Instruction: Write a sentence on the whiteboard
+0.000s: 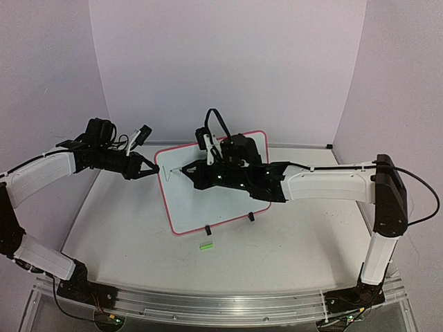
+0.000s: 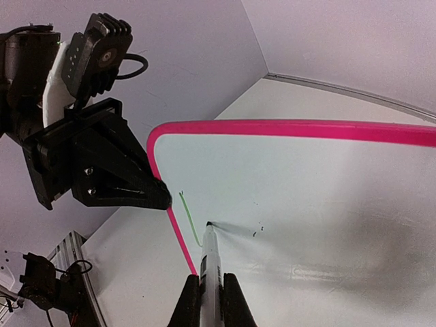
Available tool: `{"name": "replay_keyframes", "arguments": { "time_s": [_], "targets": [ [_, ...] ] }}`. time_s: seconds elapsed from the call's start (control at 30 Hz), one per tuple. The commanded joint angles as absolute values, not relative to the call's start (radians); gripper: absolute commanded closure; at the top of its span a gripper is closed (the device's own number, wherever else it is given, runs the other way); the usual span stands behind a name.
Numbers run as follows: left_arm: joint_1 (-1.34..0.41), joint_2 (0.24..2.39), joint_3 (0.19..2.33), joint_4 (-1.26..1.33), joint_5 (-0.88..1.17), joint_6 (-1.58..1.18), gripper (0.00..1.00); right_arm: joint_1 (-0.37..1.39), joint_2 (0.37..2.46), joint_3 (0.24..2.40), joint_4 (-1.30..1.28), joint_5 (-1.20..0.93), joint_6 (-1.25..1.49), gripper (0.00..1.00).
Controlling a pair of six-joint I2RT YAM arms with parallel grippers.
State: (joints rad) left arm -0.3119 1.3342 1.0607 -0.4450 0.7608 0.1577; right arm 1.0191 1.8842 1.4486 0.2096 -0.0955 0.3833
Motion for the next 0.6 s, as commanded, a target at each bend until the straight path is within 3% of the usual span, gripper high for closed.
{"name": "replay_keyframes", "arguments": {
  "time_s": [0.0, 0.57],
  "targets": [
    [-0.318, 1.316, 1.069, -0.456, 0.741, 0.197, 1.0, 1.011, 1.842, 1.409, 0.242, -0.046, 0.393, 1.0],
    [-0.319, 1.315, 1.07, -0.456, 0.739, 0.198, 1.0, 1.012, 1.827, 1.389, 0.241, -0.024, 0.402, 1.0]
  ]
}}
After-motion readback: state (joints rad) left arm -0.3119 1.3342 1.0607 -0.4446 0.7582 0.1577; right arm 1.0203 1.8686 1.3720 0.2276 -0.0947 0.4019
